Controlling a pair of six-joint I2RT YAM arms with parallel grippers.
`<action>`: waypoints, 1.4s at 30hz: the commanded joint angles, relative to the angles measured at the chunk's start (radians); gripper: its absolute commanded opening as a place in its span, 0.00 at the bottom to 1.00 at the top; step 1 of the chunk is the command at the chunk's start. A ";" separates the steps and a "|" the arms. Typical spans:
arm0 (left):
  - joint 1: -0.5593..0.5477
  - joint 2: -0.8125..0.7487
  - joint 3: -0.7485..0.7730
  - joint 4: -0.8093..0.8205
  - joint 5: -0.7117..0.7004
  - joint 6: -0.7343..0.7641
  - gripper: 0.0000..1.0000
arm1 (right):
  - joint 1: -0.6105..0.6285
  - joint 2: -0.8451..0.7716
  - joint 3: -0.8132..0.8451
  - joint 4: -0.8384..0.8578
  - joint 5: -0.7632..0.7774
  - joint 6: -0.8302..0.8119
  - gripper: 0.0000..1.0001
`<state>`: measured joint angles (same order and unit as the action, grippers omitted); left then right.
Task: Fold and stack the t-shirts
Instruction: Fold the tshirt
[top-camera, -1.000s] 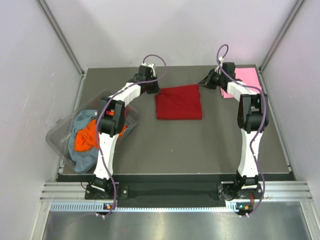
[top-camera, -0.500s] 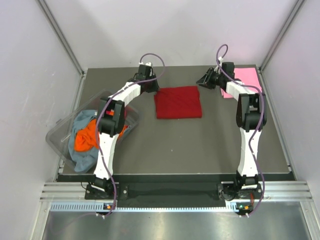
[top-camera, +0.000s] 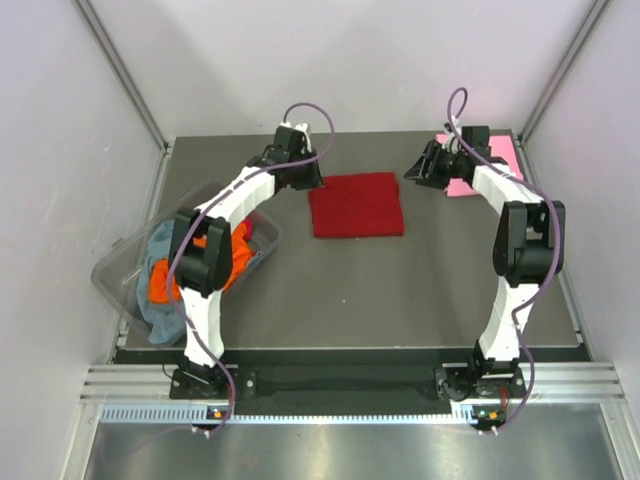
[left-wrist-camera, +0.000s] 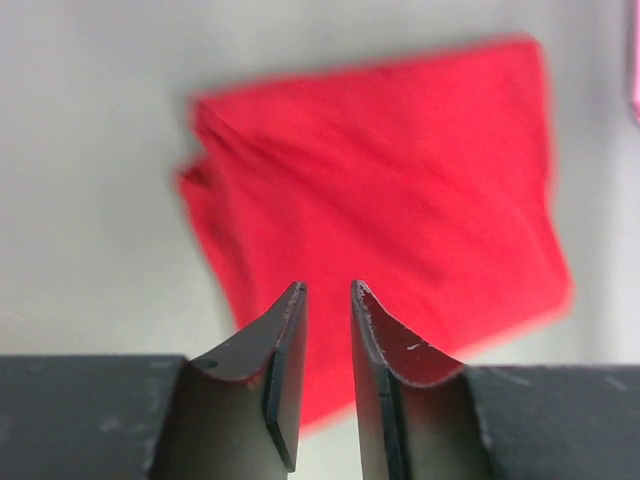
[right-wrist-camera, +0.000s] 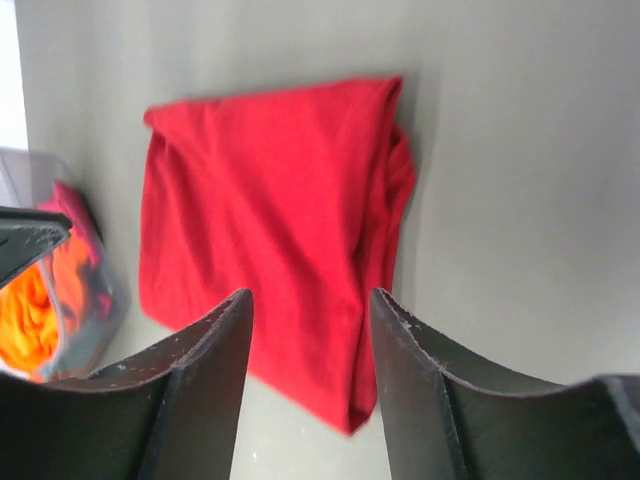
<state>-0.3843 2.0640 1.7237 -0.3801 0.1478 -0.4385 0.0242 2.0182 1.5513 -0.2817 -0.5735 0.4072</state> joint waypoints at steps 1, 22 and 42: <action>-0.033 -0.068 -0.090 0.035 0.055 0.015 0.27 | 0.014 -0.067 -0.042 -0.097 -0.029 -0.103 0.50; -0.130 -0.076 -0.259 -0.075 -0.039 -0.054 0.27 | 0.068 -0.036 -0.258 -0.074 -0.046 -0.186 0.49; -0.123 -0.091 -0.219 -0.181 -0.178 -0.054 0.37 | 0.075 -0.073 -0.336 -0.020 -0.074 -0.162 0.40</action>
<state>-0.5121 1.9869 1.4761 -0.5449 0.0105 -0.4923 0.0837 1.9816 1.2346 -0.3180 -0.6514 0.2577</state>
